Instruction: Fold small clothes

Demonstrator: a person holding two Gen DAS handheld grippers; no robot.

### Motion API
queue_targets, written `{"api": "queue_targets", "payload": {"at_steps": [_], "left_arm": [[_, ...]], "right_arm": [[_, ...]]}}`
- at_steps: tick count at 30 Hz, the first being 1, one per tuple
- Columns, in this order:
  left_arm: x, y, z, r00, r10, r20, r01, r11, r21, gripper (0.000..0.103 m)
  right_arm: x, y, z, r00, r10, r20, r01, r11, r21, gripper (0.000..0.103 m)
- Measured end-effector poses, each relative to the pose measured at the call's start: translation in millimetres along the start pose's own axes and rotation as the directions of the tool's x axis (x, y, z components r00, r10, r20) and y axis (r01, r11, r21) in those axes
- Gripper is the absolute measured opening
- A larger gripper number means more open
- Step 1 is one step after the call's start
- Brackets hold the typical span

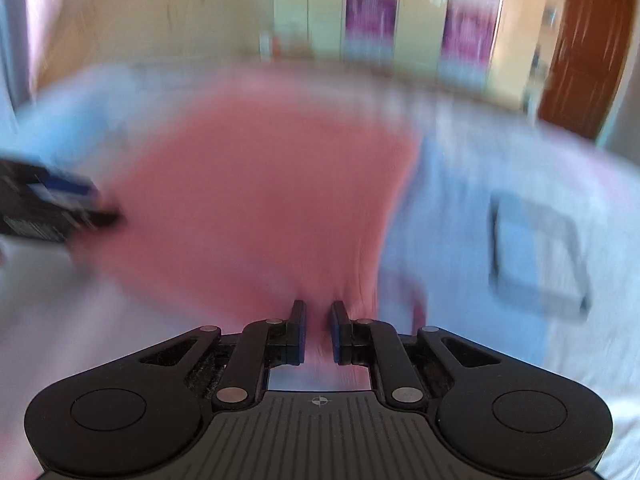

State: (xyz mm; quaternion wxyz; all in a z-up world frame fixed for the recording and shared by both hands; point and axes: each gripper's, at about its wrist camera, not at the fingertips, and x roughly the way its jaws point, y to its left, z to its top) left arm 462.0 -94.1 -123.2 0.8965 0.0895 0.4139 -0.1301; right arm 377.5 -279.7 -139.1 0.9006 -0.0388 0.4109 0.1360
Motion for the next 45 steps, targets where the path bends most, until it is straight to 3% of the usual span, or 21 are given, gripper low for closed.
{"api": "queue_targets", "payload": {"at_steps": [5,7,8,9,10,13,19,21,23,24,26,29,31,32,35,38,41,43,45], "left_arm": [[-18,9,0,1.000,-0.003,0.008,0.003,0.998,-0.069,0.068],[-18,13,-2,1.000,-0.002,0.006,0.002,0.995,-0.095,0.068],[-19,15,-2,1.000,0.000,0.006,0.001,0.994,-0.105,0.068],[-20,16,-2,1.000,0.004,0.008,-0.003,0.993,-0.115,0.071],[-20,17,-2,1.000,0.012,0.010,-0.010,0.992,-0.126,0.075],[-27,17,-4,0.999,0.019,0.039,-0.013,0.988,-0.155,0.086],[-26,19,11,0.996,0.020,0.085,-0.004,0.983,-0.185,0.092],[-20,23,19,0.996,-0.021,0.092,0.039,0.980,-0.195,0.092],[-9,33,30,0.992,-0.096,0.082,0.113,0.967,-0.230,0.090],[-3,38,34,0.989,-0.125,0.074,0.139,0.959,-0.245,0.085],[11,45,42,0.981,-0.185,0.054,0.193,0.940,-0.282,0.079],[35,54,48,0.968,-0.251,0.000,0.237,0.913,-0.331,0.077],[46,59,48,0.957,-0.289,-0.005,0.266,0.887,-0.376,0.078],[50,61,47,0.952,-0.305,-0.008,0.277,0.876,-0.394,0.079],[63,69,42,0.932,-0.361,0.000,0.320,0.825,-0.467,0.081],[69,71,44,0.929,-0.369,0.014,0.329,0.811,-0.484,0.080],[72,61,55,0.945,-0.326,-0.004,0.291,0.848,-0.444,0.079],[77,52,63,0.947,-0.321,-0.010,0.286,0.858,-0.427,0.075],[83,43,68,0.949,-0.314,-0.016,0.280,0.867,-0.412,0.072]], "right_arm": [[-22,11,12,0.998,-0.063,0.021,0.064,0.997,-0.038,0.011],[-25,10,14,0.996,-0.082,0.027,0.083,0.996,-0.035,0.016],[-30,10,11,0.995,-0.092,0.032,0.093,0.995,-0.028,0.031],[-33,10,10,0.994,-0.106,0.038,0.107,0.994,-0.028,0.054],[-35,9,10,0.992,-0.118,0.049,0.120,0.992,-0.033,0.061],[-33,0,10,0.990,-0.120,0.067,0.123,0.991,-0.047,0.062],[-31,-13,13,0.993,-0.094,0.075,0.097,0.994,-0.045,0.062],[-28,-23,18,0.993,-0.078,0.091,0.081,0.996,-0.031,0.062],[-22,-50,27,0.995,0.023,0.096,-0.033,0.994,0.102,0.062],[-15,-69,31,0.991,0.095,0.093,-0.113,0.970,0.213,0.062],[4,-105,32,0.974,0.206,0.099,-0.228,0.884,0.408,0.062],[30,-137,29,0.932,0.342,0.120,-0.347,0.748,0.566,0.062],[45,-149,25,0.891,0.430,0.144,-0.420,0.663,0.619,0.062],[51,-153,23,0.880,0.452,0.147,-0.434,0.638,0.636,0.062],[61,-157,24,0.857,0.487,0.167,-0.471,0.611,0.636,0.062],[68,-151,35,0.850,0.505,0.153,-0.484,0.631,0.607,0.062],[75,-145,52,0.854,0.506,0.124,-0.476,0.660,0.582,0.062],[79,-138,61,0.860,0.499,0.106,-0.464,0.679,0.570,0.062],[80,-125,70,0.878,0.472,0.079,-0.439,0.731,0.522,0.055]]}}
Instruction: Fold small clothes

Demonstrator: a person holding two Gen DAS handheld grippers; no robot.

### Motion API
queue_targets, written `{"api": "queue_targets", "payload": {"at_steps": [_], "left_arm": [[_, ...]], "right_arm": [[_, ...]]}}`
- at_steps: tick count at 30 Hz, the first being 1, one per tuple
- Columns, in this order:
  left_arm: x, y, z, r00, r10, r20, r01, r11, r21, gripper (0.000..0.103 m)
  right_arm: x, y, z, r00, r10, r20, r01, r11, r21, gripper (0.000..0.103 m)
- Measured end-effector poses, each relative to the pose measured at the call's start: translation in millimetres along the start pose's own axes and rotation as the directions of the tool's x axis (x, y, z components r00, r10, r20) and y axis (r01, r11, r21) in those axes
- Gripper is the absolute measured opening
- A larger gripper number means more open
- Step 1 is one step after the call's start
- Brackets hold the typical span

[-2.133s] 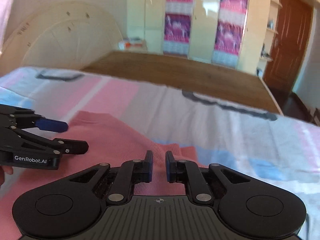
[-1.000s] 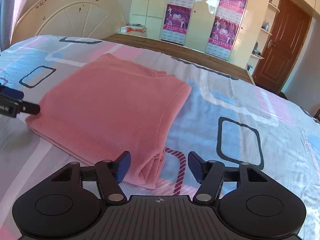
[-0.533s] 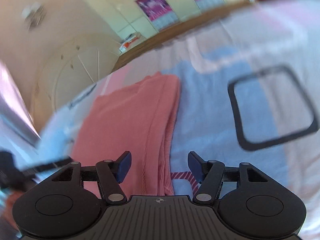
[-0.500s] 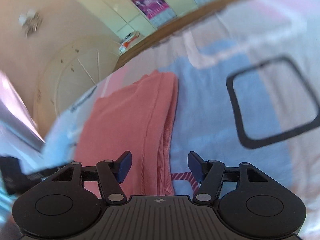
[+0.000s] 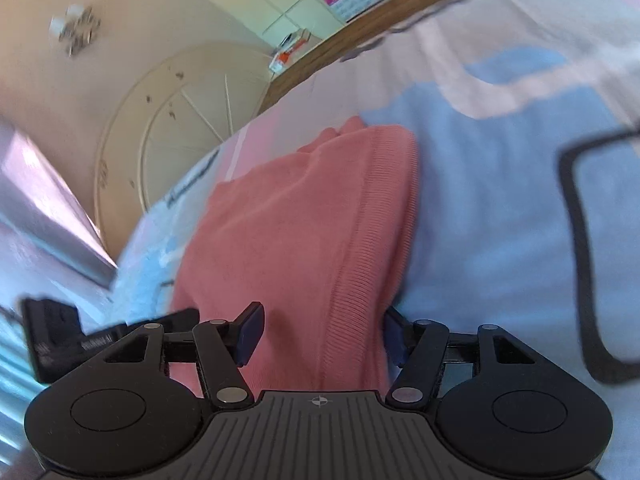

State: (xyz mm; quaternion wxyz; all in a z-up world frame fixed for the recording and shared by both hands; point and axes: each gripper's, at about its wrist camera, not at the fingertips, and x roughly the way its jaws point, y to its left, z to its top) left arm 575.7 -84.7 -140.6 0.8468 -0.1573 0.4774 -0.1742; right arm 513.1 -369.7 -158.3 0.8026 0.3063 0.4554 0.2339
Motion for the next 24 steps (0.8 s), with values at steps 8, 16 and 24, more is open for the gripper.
{"api": "queue_targets", "payload": {"at_steps": [8,16,24], "left_arm": [[-20,-29,4,0.996,0.031,0.079,-0.048,0.973,0.226,0.032],[-104,34,9,0.991,-0.004,0.135,-0.031,0.966,0.257,0.031],[-173,142,-2,0.992,0.055,0.112,-0.076,0.979,0.188,0.032]], "right_arm": [[3,73,-18,0.955,-0.280,0.095,0.295,0.916,-0.272,0.018],[13,169,-44,0.957,-0.241,0.162,0.283,0.898,-0.336,0.018],[105,260,-86,0.985,-0.153,0.084,0.174,0.908,-0.382,0.018]]}}
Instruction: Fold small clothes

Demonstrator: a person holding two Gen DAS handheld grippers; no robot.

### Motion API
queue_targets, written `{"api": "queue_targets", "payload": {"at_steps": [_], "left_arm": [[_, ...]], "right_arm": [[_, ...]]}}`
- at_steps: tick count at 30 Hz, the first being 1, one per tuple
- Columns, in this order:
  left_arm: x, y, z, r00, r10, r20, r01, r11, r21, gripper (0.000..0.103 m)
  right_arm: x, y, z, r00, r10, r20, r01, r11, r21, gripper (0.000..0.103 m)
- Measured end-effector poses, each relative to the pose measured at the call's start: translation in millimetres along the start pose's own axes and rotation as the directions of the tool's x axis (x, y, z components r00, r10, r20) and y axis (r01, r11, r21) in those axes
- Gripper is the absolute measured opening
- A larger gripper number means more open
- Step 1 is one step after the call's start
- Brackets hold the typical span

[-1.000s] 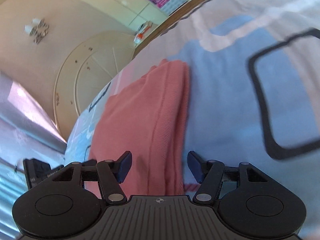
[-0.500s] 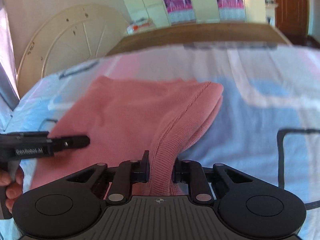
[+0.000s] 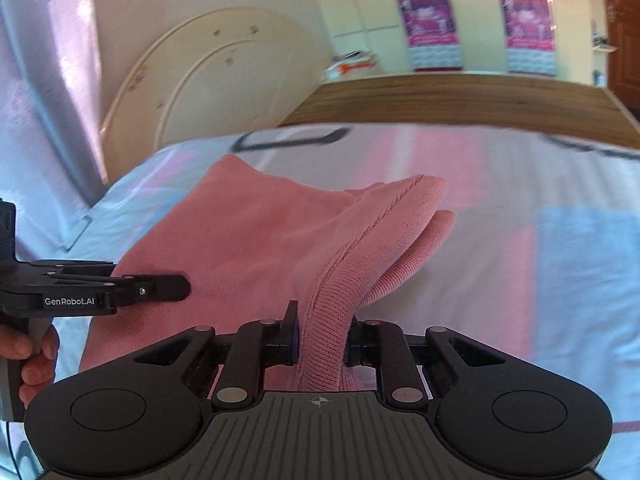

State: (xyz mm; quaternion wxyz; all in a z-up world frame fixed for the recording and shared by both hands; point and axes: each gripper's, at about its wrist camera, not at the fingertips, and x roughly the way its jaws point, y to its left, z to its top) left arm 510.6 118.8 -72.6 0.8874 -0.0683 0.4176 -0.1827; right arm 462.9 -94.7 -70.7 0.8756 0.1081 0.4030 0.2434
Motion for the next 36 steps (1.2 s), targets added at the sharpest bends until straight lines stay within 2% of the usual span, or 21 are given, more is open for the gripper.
{"api": "queue_targets", "payload": {"at_steps": [2,3,5,6,7,9,11,13,14,15,18,20,21,23,24,25,26,27,30,32,36], "left_arm": [[-6,23,-13,1.000,-0.002,-0.008,0.002,0.999,-0.037,0.033],[-4,36,-20,1.000,-0.002,-0.025,0.001,0.999,-0.048,0.039],[5,51,-33,0.996,0.063,-0.056,-0.065,0.997,-0.049,0.068],[5,59,-41,0.994,0.101,-0.036,-0.104,0.992,-0.073,0.086],[4,66,-46,0.997,0.079,-0.011,-0.080,0.992,-0.100,0.080],[6,74,-54,1.000,0.030,0.008,-0.028,0.985,-0.170,0.078],[5,79,-56,0.999,0.033,0.025,-0.028,0.984,-0.178,0.077],[-2,81,-56,0.999,0.011,0.033,-0.005,0.982,-0.188,0.056],[-9,80,-54,0.999,0.000,0.047,0.009,0.981,-0.195,0.050],[-18,77,-54,0.997,0.019,0.069,-0.006,0.981,-0.193,0.046],[-41,67,-45,0.992,0.022,0.123,-0.004,0.990,-0.142,0.031],[-44,57,-40,0.993,-0.011,0.121,0.023,0.995,-0.095,0.025],[-40,49,-38,0.995,-0.019,0.097,0.024,0.998,-0.049,0.021],[-27,33,-42,0.999,-0.016,0.041,0.015,1.000,0.022,0.019],[-16,28,-47,1.000,-0.008,0.009,0.008,0.999,0.039,0.019],[-9,27,-50,1.000,-0.001,-0.010,0.002,0.999,0.043,0.019],[-3,25,-53,1.000,0.008,-0.006,-0.008,0.999,0.048,0.019],[0,22,-54,1.000,0.020,0.006,-0.020,0.997,0.069,0.020],[-13,17,-57,0.999,0.035,0.019,-0.036,0.997,0.063,0.018],[-27,14,-64,0.999,0.032,0.030,-0.034,0.997,0.064,0.017],[-56,9,-88,0.999,0.024,0.021,-0.025,0.999,0.047,0.015]], "right_arm": [[19,16,-5,0.999,0.021,-0.032,-0.021,1.000,-0.011,0.018],[28,21,-9,0.998,0.024,-0.052,-0.025,1.000,-0.016,0.018],[52,21,-16,0.995,0.003,-0.101,-0.004,1.000,-0.009,0.018],[63,17,-20,0.991,-0.027,-0.127,0.027,1.000,-0.001,0.018],[71,11,-24,0.989,-0.028,-0.148,0.033,0.999,0.027,0.018],[73,-1,-29,0.991,0.002,-0.137,0.009,0.996,0.084,0.018],[74,0,-27,0.990,0.006,-0.140,0.008,0.995,0.099,0.019],[73,-1,-23,0.989,0.003,-0.145,0.012,0.994,0.106,0.024],[68,-2,-21,0.990,-0.012,-0.139,0.027,0.993,0.112,0.028],[60,-3,-19,0.991,-0.040,-0.127,0.055,0.992,0.111,0.035],[17,11,-12,0.990,-0.140,-0.024,0.141,0.990,0.021,0.035],[5,24,-7,0.991,-0.130,0.011,0.130,0.990,-0.047,0.033],[6,32,-6,0.994,-0.113,0.008,0.113,0.990,-0.080,0.028],[17,48,-11,0.994,-0.109,-0.034,0.101,0.980,-0.171,0.020],[26,53,-16,0.990,-0.125,-0.060,0.110,0.972,-0.206,0.012],[38,55,-23,0.982,-0.163,-0.095,0.136,0.961,-0.242,0.003],[51,54,-30,0.967,-0.227,-0.120,0.188,0.944,-0.271,0.000],[59,51,-36,0.953,-0.277,-0.120,0.233,0.928,-0.290,0.000],[59,50,-38,0.951,-0.296,-0.089,0.264,0.928,-0.264,0.000],[43,60,-39,0.943,-0.331,-0.045,0.303,0.905,-0.297,0.000],[9,84,-54,0.970,-0.241,-0.027,0.219,0.917,-0.333,0.000]]}}
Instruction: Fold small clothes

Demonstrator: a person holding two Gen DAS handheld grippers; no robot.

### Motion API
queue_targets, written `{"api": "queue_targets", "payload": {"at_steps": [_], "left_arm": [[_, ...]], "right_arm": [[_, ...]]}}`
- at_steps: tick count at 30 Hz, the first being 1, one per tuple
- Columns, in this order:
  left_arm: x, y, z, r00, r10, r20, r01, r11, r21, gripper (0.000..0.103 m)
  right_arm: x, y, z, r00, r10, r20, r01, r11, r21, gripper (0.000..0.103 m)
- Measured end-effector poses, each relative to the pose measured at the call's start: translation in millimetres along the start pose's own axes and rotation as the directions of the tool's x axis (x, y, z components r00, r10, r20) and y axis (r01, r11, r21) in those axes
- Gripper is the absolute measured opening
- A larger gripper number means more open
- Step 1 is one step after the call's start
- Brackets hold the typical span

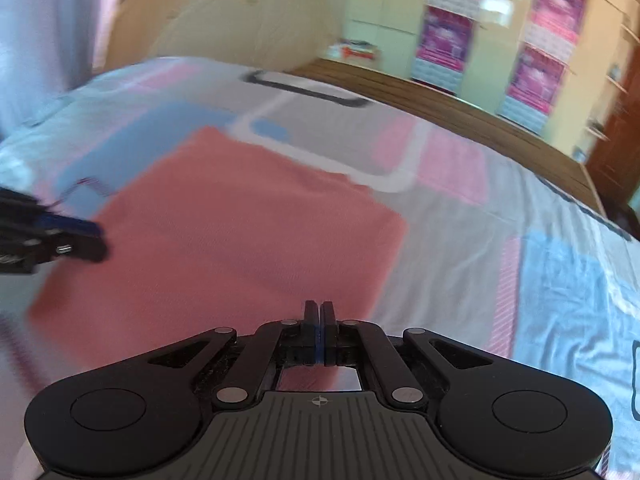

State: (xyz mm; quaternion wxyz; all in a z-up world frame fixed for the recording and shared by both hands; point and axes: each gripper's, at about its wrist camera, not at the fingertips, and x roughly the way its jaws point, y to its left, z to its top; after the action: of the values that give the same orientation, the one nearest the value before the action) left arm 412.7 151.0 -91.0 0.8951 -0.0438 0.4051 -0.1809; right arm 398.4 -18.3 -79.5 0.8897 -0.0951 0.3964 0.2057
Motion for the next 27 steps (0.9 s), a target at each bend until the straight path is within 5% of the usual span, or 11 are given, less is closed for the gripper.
{"api": "queue_targets", "payload": {"at_steps": [4,7,21,27], "left_arm": [[-2,-6,-29,0.997,0.000,-0.074,-0.002,1.000,-0.026,0.012],[0,-11,-46,0.996,0.008,-0.092,-0.012,0.999,-0.045,0.011],[-6,-50,-54,0.980,0.193,-0.040,-0.193,0.981,0.012,0.009],[-42,-75,-68,0.976,0.216,0.007,-0.216,0.976,0.020,0.009]], "right_arm": [[-7,21,-27,0.996,0.059,-0.071,-0.063,0.996,-0.060,0.000],[8,24,-51,0.990,-0.031,-0.135,0.014,0.992,-0.125,0.000],[-6,16,-62,0.999,-0.011,-0.053,0.014,0.998,0.057,0.000],[-70,19,-73,0.999,0.021,0.047,-0.027,0.989,0.146,0.000]]}}
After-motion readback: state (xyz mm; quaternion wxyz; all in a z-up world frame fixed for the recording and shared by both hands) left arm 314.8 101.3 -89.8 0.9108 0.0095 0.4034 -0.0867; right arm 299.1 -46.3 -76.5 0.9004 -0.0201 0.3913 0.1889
